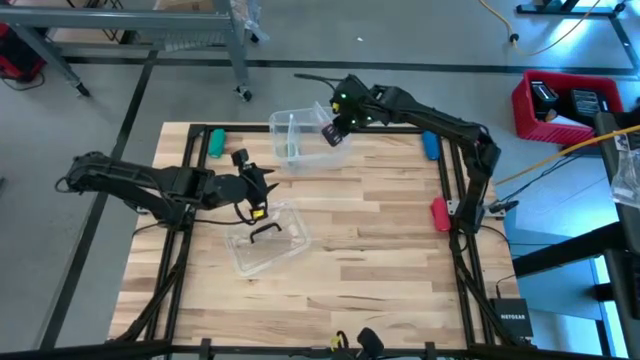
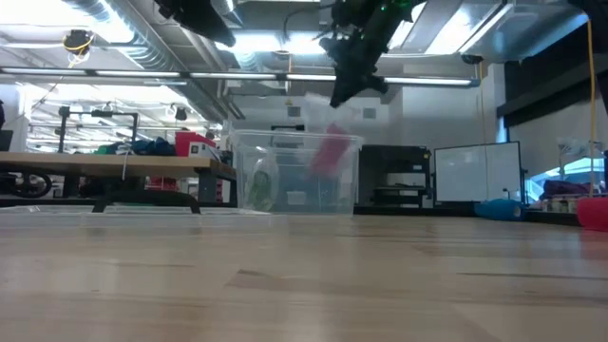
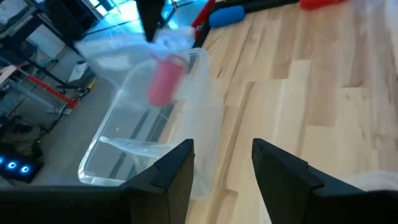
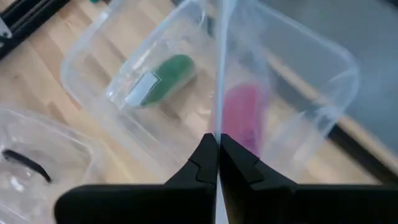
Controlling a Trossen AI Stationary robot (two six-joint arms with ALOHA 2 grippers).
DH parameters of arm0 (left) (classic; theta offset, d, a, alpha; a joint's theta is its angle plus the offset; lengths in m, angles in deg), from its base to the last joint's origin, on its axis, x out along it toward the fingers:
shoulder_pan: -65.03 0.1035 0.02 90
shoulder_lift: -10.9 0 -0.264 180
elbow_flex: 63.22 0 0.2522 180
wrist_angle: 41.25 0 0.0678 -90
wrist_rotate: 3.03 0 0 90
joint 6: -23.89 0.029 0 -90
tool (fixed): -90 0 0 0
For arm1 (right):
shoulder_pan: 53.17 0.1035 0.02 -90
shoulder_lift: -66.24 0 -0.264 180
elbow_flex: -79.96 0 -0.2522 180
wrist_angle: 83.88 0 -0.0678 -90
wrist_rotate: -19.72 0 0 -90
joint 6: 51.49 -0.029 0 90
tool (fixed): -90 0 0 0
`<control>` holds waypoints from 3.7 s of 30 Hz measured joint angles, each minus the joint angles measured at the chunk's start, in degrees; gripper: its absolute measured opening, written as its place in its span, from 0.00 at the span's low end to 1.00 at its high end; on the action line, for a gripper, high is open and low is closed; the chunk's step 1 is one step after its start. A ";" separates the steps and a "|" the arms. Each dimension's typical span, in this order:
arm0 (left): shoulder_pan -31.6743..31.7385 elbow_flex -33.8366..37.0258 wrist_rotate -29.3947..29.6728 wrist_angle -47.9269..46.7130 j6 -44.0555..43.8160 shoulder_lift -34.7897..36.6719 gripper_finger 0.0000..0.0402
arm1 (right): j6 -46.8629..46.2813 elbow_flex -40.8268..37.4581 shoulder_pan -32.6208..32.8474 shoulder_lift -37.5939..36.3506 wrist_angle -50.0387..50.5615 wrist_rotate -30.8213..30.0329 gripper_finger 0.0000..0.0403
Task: Roll bandage
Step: Put the transparent zip bag into the container, then close the cover of the container
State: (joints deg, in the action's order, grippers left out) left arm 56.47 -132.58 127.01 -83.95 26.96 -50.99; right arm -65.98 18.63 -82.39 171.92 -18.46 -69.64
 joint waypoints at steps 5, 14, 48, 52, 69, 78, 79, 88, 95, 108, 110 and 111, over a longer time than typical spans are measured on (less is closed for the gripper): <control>2.99 0.01 0.09 -0.68 -0.98 -0.02 0.39 | -6.54 -0.11 -0.07 1.50 -0.75 5.53 0.02; 15.42 1.35 0.30 1.34 -0.27 -0.02 0.39 | -15.45 0.01 -0.80 2.22 -1.20 8.39 0.03; 36.85 22.43 -12.52 28.16 10.82 -0.04 0.39 | -28.87 -0.07 -0.33 16.45 -30.42 21.67 0.03; 36.85 22.43 -13.09 28.14 10.76 -0.04 0.39 | -30.31 -0.07 0.92 16.45 -33.68 21.56 0.03; 36.63 21.52 -13.08 28.36 11.46 -0.04 0.39 | -33.28 -0.07 2.25 16.45 -43.18 25.39 0.40; 36.59 17.05 -13.07 25.77 12.15 1.33 0.39 | -25.03 2.62 1.38 15.49 -38.80 32.11 0.39; 36.61 16.46 -13.05 24.30 11.54 2.02 0.39 | -21.77 3.51 1.38 14.94 -35.80 30.71 0.38; 33.91 15.10 -16.74 16.34 5.93 12.02 0.39 | 9.65 11.92 3.58 11.41 -5.39 16.20 0.36; 24.40 15.08 -26.98 11.67 0.38 13.43 0.39 | 21.58 7.89 10.37 7.19 4.51 14.85 0.36; -4.00 12.70 -17.53 -5.20 -26.87 3.69 0.39 | 23.94 -24.94 23.29 -8.71 -22.30 16.43 0.37; -5.44 13.25 -17.50 -7.16 -31.68 2.07 0.39 | 23.59 -32.17 24.96 -9.52 -33.85 16.25 0.37; -5.80 13.75 -17.45 -8.16 -33.89 1.10 0.39 | 23.54 -35.43 25.76 -9.38 -39.96 15.74 0.37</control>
State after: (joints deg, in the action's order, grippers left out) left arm 50.67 -118.83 109.56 -92.11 -6.93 -49.89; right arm -42.44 -16.81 -56.62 162.54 -58.42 -53.90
